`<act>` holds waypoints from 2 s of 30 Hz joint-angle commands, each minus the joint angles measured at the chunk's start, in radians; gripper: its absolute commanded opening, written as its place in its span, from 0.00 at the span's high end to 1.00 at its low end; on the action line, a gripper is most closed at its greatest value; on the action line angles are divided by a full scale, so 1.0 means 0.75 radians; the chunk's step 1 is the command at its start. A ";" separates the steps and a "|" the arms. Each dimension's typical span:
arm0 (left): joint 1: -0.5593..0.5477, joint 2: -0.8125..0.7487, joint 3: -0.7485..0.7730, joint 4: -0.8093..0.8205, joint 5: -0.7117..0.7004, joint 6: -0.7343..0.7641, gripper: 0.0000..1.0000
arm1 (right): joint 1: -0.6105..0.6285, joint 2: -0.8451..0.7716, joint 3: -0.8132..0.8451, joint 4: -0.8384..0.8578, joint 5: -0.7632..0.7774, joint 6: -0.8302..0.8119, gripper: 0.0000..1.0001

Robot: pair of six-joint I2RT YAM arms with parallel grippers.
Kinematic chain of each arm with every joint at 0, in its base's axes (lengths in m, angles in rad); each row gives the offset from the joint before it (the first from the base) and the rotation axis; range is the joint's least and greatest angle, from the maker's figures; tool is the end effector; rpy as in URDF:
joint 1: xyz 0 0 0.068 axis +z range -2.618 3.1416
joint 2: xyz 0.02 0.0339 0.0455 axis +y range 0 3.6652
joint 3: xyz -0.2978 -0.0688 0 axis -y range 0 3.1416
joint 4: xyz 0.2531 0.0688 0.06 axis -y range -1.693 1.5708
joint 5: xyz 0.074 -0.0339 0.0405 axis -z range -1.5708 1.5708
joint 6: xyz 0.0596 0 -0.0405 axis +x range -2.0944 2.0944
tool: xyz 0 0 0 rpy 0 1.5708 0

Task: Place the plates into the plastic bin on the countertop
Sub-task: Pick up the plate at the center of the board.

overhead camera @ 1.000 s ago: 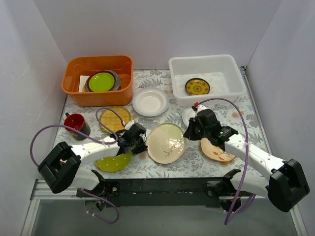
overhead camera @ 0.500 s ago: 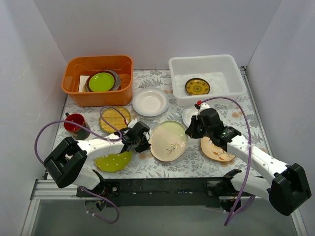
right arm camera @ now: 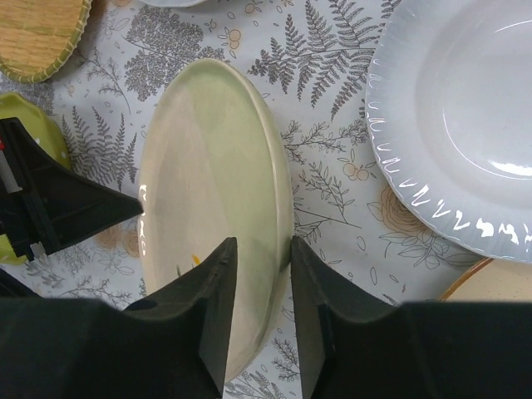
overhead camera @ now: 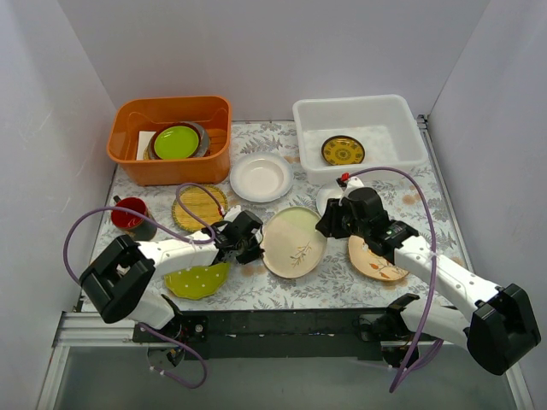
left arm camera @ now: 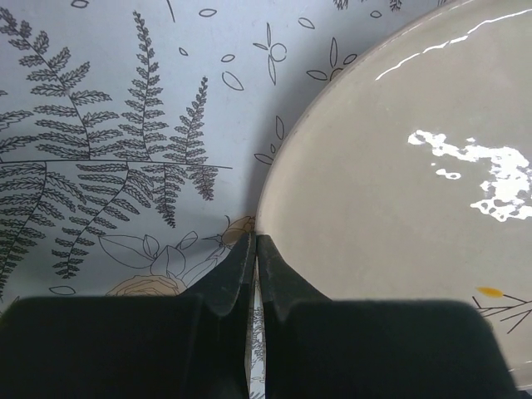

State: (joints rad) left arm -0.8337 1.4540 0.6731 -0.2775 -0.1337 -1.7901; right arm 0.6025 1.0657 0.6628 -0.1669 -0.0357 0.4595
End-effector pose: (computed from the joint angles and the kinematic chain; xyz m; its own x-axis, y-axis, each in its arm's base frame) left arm 0.1891 -0.1965 0.1577 -0.5459 -0.8378 -0.0067 -0.7219 0.4744 -0.5038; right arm 0.2004 0.1404 0.2580 -0.6605 0.0836 -0.7461 -0.3327 0.8583 0.3907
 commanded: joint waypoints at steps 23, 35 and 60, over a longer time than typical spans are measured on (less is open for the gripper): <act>-0.040 0.235 -0.104 0.039 0.023 -0.049 1.00 | 0.011 0.101 -0.129 0.286 -0.388 0.013 0.59; -0.042 0.229 -0.090 0.031 0.015 -0.047 1.00 | 0.005 0.078 -0.094 0.225 -0.341 0.021 0.90; -0.056 -0.378 0.158 -0.233 -0.131 0.139 0.22 | 0.000 0.074 0.237 0.038 -0.202 -0.017 0.99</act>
State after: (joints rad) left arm -0.8730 1.2583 0.7326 -0.4160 -0.1932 -1.7233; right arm 0.6006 1.1282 0.7124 -0.2169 -0.1837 0.4625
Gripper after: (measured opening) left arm 0.736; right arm 0.224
